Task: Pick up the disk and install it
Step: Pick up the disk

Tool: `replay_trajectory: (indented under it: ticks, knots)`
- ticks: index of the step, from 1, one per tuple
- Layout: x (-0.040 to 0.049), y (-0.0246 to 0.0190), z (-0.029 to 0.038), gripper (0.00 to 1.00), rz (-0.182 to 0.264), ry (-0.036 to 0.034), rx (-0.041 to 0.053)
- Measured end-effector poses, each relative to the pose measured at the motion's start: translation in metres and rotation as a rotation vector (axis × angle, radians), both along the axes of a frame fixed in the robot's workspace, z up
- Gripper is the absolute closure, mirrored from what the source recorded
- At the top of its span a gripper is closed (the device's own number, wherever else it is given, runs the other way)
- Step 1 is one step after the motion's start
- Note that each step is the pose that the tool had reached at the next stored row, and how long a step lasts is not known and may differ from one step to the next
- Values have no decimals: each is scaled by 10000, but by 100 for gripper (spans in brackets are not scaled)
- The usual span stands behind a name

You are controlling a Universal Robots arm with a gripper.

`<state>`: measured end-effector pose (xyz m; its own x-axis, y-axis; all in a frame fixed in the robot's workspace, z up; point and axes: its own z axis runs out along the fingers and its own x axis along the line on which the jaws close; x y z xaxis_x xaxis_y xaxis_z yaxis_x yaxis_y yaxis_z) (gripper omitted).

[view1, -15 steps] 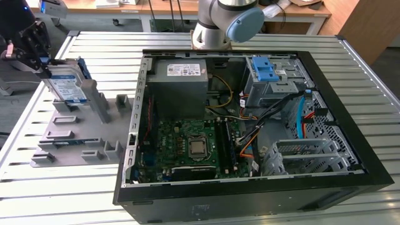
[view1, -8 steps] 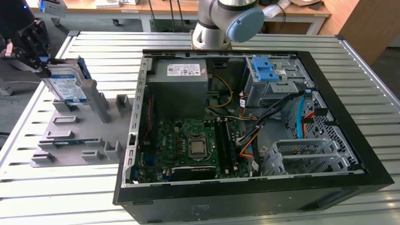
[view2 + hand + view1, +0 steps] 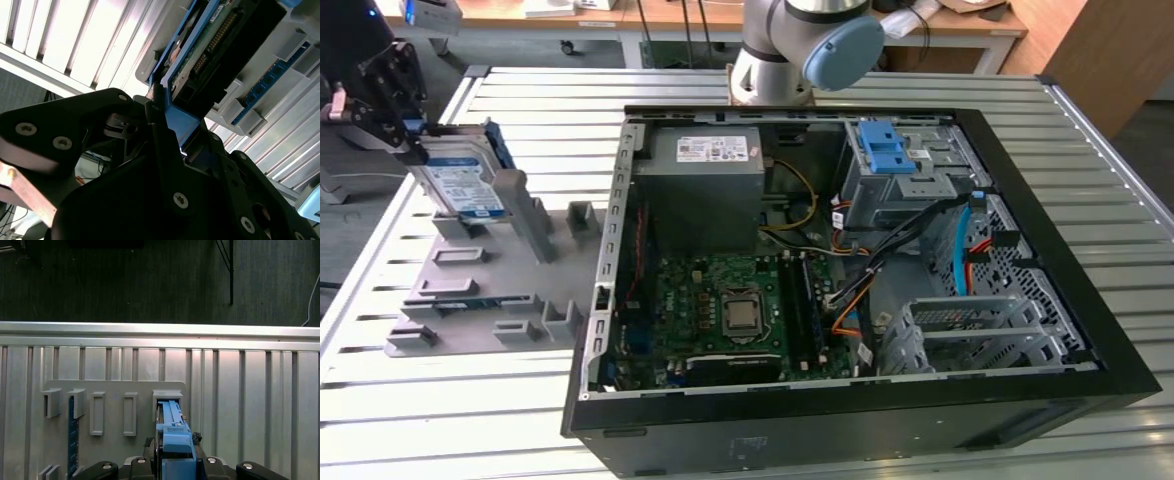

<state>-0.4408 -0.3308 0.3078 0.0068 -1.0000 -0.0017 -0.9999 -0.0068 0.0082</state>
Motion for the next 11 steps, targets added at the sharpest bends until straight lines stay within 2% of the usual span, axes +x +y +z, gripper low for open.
replay_trajectory:
  ticks: [11]
  knots:
    - [0,0,34,64,0,1,0]
